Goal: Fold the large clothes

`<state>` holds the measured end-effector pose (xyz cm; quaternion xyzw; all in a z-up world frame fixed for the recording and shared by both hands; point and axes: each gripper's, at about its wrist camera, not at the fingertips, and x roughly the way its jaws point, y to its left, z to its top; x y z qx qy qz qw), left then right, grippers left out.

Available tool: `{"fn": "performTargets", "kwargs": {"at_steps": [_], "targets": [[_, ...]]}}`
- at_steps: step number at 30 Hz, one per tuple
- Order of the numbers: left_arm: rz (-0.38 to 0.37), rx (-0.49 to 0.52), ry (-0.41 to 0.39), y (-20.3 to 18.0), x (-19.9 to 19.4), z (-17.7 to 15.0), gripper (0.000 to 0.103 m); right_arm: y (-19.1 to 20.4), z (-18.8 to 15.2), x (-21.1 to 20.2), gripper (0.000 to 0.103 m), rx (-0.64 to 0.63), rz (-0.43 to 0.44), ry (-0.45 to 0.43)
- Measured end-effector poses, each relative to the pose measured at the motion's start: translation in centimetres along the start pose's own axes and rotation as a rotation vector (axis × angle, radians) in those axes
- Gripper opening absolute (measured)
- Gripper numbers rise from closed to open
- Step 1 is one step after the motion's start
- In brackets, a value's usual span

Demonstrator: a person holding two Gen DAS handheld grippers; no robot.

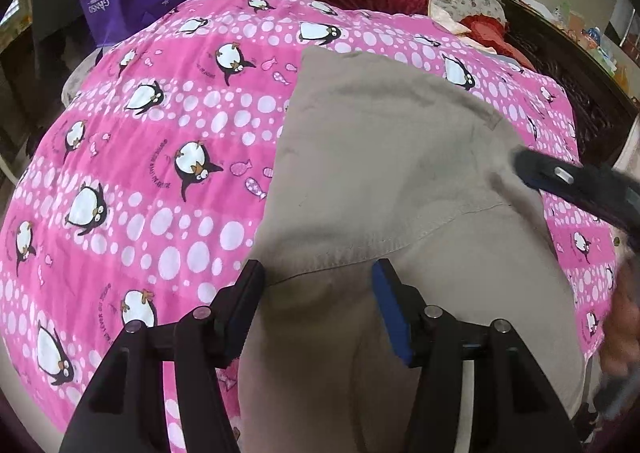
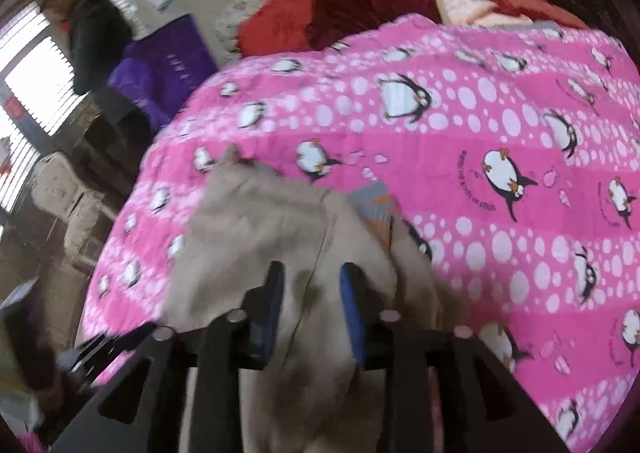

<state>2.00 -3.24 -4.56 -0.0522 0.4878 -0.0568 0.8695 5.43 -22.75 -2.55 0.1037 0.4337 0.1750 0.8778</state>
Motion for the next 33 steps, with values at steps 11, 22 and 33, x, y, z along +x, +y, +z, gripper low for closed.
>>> {"fn": "performTargets", "kwargs": {"at_steps": [11, 22, 33], "targets": [[0.035, 0.029, -0.030, -0.7, -0.5, -0.6, 0.044, 2.0, -8.3, -2.2, 0.043, -0.126, -0.094, 0.100], [0.071, 0.043, -0.120, -0.8, -3.9, -1.2, 0.044, 2.9, -8.6, -6.1, 0.078, -0.091, -0.137, -0.012], [0.098, 0.051, -0.171, -0.5, -7.6, -1.8, 0.044, 5.1, -7.8, -8.3, 0.082, -0.063, -0.181, -0.080]]}}
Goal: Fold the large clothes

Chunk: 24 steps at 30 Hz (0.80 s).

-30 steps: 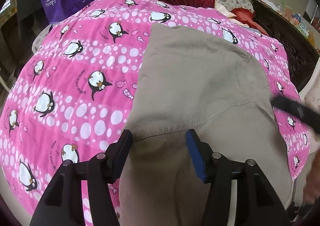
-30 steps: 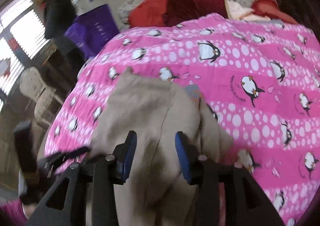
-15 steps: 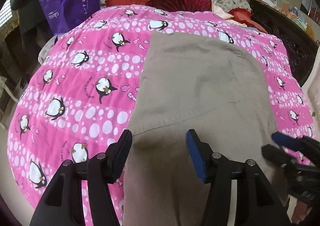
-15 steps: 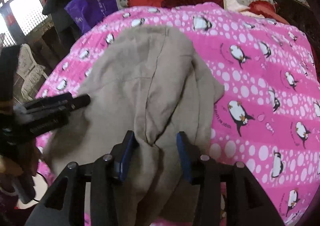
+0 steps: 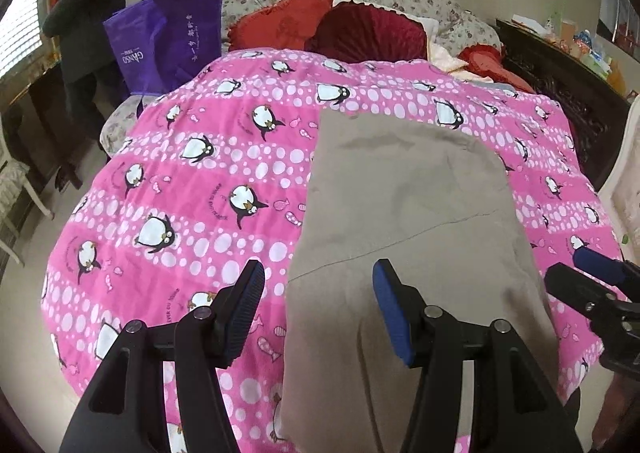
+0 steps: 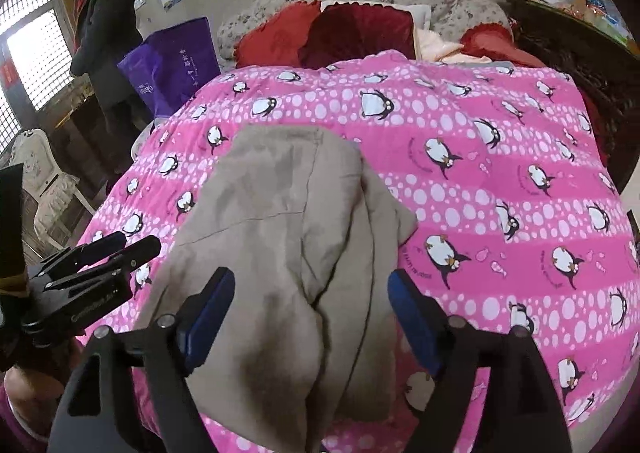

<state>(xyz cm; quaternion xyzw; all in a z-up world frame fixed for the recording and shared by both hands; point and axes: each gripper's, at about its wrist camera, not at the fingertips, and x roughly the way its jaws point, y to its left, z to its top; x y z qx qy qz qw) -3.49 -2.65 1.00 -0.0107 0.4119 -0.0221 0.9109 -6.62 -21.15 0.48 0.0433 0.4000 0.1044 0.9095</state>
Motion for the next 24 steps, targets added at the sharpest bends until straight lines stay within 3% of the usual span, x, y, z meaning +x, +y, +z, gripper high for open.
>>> {"fn": "performTargets", "kwargs": {"at_steps": [11, 24], "targets": [[0.014, 0.033, -0.068, 0.0, -2.8, -0.1, 0.044, 1.5, -0.2, -1.1, 0.083, -0.016, -0.016, -0.023], [0.017, 0.014, -0.072, 0.5, -2.9, -0.4, 0.044, 2.1, -0.6, -0.4, 0.084, -0.020, -0.025, -0.005]]}}
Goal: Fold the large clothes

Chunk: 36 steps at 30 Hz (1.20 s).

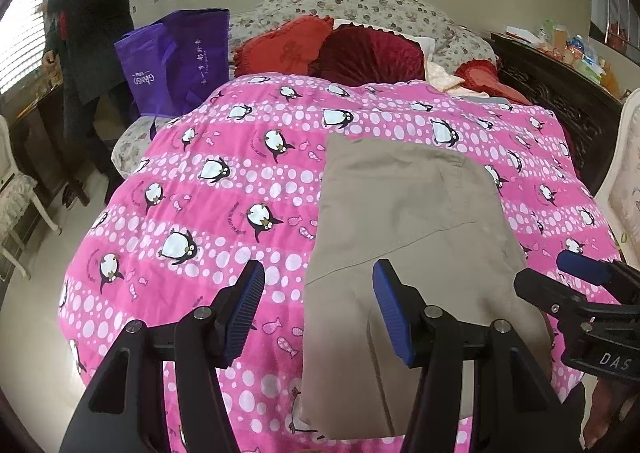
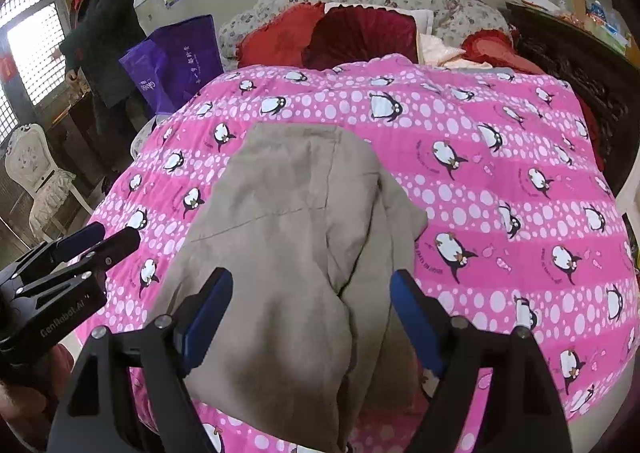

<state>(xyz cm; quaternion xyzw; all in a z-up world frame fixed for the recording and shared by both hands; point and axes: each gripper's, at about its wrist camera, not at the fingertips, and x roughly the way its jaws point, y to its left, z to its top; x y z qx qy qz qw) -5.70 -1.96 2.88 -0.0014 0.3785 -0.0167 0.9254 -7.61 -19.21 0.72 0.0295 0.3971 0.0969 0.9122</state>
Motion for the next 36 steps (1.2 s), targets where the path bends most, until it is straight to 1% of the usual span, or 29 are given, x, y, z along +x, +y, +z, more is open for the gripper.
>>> {"fn": "performTargets", "kwargs": {"at_steps": [29, 36], "targets": [[0.000, 0.007, 0.016, -0.1, 0.7, -0.4, 0.044, 0.4, -0.4, 1.2, 0.085, -0.001, 0.008, 0.022], [-0.005, 0.016, 0.026, -0.7, 1.0, -0.7, 0.044, 0.5, -0.5, 1.6, 0.085, 0.002, 0.002, 0.033]]}}
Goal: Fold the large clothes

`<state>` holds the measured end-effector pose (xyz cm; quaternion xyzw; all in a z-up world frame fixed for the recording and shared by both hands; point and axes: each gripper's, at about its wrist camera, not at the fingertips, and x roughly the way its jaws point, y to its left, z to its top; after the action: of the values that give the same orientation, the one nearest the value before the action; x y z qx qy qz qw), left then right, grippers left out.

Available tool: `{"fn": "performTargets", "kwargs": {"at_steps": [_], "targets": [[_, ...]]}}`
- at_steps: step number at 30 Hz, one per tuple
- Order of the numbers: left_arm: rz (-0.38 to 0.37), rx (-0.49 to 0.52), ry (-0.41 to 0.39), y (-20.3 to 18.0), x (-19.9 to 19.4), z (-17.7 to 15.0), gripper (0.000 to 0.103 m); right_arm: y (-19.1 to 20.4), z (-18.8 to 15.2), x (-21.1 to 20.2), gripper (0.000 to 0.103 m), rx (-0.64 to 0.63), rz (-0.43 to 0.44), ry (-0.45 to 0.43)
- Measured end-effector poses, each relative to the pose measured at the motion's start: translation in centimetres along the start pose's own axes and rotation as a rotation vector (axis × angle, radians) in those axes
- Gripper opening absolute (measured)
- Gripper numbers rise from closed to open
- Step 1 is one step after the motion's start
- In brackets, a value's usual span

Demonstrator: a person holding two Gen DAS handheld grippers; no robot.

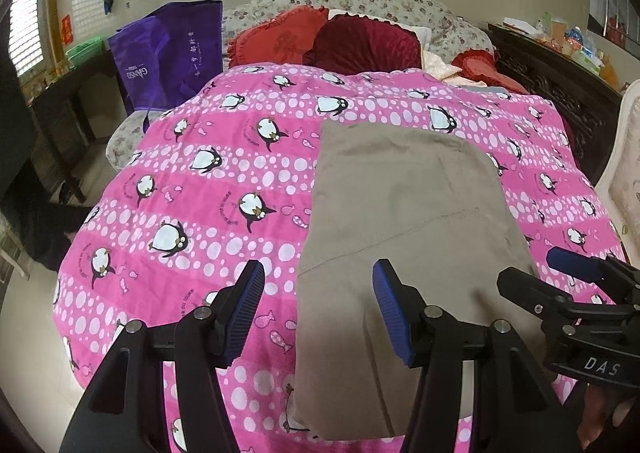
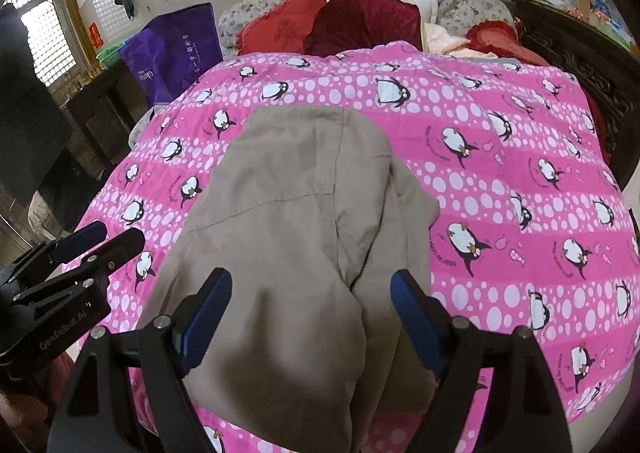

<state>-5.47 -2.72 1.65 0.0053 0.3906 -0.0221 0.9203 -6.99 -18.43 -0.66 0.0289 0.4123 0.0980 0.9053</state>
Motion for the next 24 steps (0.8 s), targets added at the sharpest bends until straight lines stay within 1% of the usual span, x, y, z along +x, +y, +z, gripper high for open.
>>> {"fn": "performTargets", "kwargs": {"at_steps": [24], "targets": [[-0.003, -0.001, 0.026, -0.37, 0.97, -0.01, 0.044, -0.20, 0.06, 0.69, 0.085, 0.013, 0.006, 0.017]]}}
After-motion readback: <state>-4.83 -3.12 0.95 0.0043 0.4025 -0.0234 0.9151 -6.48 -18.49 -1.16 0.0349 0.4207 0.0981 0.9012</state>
